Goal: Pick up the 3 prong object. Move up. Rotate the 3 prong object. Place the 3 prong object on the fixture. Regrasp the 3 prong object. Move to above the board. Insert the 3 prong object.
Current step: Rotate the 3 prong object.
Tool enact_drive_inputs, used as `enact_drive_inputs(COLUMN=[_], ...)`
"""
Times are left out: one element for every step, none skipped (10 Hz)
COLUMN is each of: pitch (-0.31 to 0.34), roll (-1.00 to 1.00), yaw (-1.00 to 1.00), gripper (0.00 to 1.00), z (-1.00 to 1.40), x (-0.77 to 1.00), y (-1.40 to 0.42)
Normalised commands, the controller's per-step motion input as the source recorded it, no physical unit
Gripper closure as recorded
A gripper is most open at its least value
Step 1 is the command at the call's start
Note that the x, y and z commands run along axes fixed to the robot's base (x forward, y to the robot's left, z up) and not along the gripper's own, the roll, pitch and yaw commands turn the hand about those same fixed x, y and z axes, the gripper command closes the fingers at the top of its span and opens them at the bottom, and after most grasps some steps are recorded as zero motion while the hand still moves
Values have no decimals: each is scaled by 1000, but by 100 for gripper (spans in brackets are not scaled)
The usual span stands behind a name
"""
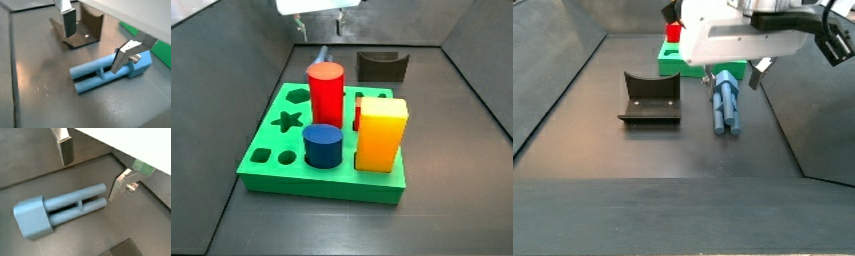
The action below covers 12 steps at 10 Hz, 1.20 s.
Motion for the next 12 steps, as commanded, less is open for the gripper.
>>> enact_drive_inputs(pitch=[2,2,2,2,3,3,4,4,4,4,4,5], roll=[2,2,2,3,3,3,3,3,3,3,3,4], yaw=[1000,1000,1000,1000,1000,1000,1000,1000,1000,1000,1000,1000], gripper=[0,0,0,0,0,0,0,0,0,0,0,0], z=[-118,-75,-73,-67,-63,-54,-50,-46,-47,-47,-47,-47], x=[33,31,31,31,30,28,26,25,24,23,23,23], y=[7,3,4,5,4,5,5,4,3,3,3,2])
